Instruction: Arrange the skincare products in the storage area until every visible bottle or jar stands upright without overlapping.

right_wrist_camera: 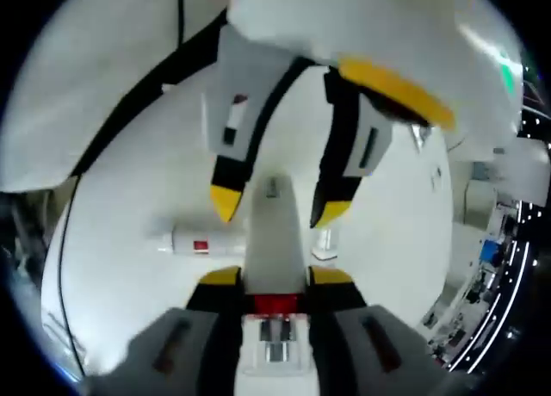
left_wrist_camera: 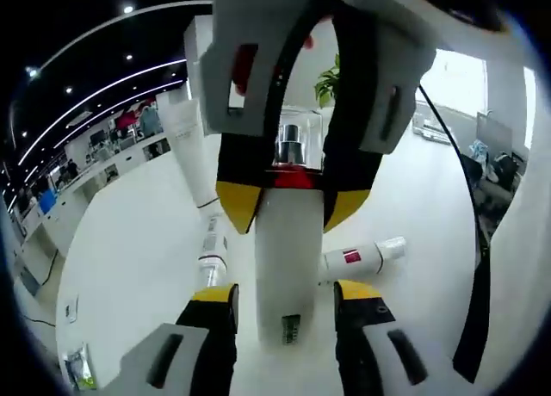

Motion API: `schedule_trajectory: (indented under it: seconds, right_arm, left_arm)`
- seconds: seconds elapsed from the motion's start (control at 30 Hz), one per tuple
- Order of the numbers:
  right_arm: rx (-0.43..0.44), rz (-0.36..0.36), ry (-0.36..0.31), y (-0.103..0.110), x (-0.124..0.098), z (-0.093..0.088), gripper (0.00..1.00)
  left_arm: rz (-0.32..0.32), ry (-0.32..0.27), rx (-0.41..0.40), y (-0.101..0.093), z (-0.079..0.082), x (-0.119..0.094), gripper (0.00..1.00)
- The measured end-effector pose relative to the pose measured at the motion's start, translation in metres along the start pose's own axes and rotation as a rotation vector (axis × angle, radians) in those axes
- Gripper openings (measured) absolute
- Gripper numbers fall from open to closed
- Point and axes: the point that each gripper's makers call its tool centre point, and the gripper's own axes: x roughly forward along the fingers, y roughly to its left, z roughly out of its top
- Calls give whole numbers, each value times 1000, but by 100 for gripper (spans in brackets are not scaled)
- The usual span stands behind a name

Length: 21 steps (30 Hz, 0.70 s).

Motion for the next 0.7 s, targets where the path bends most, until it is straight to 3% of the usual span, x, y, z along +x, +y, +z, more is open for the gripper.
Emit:
schedule_trajectory:
  seconds: [0.27, 0.7]
  right_arm:
    - [2, -2, -17, -3, -5, 9, 26]
    - [-41, 7, -19, -5, -2, 21, 27]
  left_arm:
    - [-29, -38, 39, 1, 11, 7, 33]
    - [-18, -61, 40, 3, 2, 3, 29]
